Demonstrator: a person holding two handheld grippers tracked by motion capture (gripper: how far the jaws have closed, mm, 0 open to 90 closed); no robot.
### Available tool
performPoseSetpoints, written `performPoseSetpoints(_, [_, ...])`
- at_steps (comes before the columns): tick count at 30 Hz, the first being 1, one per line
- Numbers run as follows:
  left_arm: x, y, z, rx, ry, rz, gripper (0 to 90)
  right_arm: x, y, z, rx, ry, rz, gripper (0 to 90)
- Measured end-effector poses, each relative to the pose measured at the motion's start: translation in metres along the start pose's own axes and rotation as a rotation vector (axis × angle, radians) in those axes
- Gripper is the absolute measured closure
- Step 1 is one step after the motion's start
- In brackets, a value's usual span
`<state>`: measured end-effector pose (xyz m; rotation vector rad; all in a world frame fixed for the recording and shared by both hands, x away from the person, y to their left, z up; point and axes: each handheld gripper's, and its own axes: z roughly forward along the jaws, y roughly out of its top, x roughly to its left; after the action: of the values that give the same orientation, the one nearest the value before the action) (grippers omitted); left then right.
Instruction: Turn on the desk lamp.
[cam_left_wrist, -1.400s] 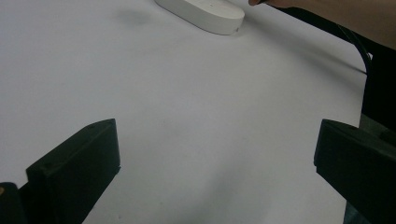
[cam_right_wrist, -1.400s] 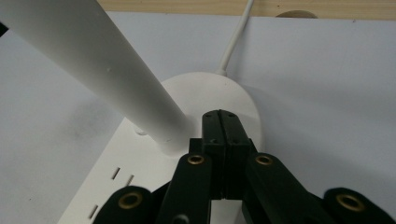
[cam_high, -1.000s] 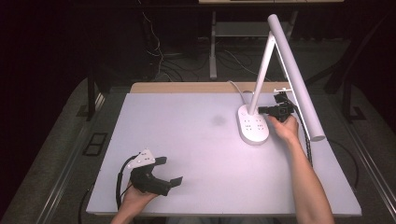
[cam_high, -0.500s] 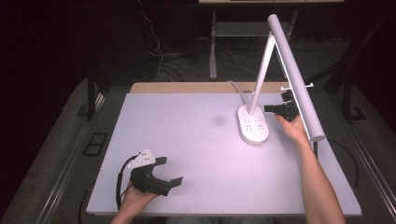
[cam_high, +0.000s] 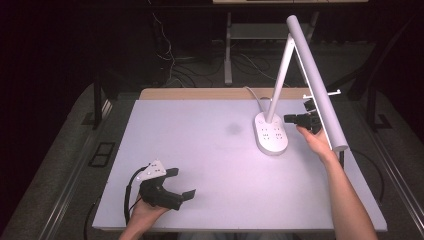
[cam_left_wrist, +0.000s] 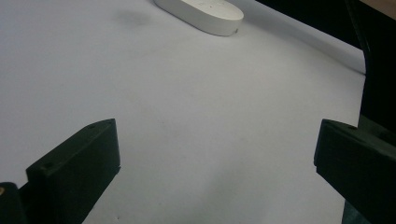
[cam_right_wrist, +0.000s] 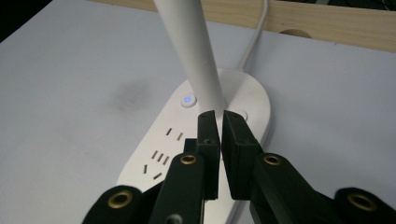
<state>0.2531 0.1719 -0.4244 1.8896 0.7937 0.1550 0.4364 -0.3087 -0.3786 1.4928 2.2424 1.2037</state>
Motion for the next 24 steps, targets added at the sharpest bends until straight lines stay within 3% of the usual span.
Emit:
performPoseSetpoints(2, [0.0,0.0,0.0,0.002,0.001,0.0,0.0,0.004,-0.005,-0.005,-0.009,0.0,-0.002,71.2])
performPoseSetpoints(3, [0.0,0.0,0.0,0.003,0.002,0.001,0.0,0.004,-0.005,-0.005,-0.009,0.0,-0.002,71.2])
performPoseSetpoints(10, [0.0,0.0,0.002,0.005,-0.002,-0.001,0.0,0.014,-0.017,-0.019,-0.037,0.025,0.006,43.0])
performPoseSetpoints(13, [0.0,0.001,0.002,0.004,-0.002,-0.003,0.0,0.018,-0.022,-0.026,-0.056,0.05,0.016,24.1])
performPoseSetpoints(14, [0.0,0.001,0.002,0.004,-0.002,-0.003,0.0,0.021,-0.025,-0.031,-0.067,0.086,0.035,10.7])
performPoseSetpoints(16, [0.0,0.001,0.002,0.003,-0.004,-0.003,0.0,0.022,-0.026,-0.034,-0.072,0.093,0.032,8.9])
performPoseSetpoints(17, [0.0,0.001,0.002,0.003,-0.004,-0.003,0.0,0.024,-0.027,-0.036,-0.071,0.102,0.032,0.0])
performPoseSetpoints(24, [0.0,0.001,0.002,0.0,-0.007,-0.004,0.0,0.043,-0.037,-0.046,-0.061,0.123,-0.003,0.2])
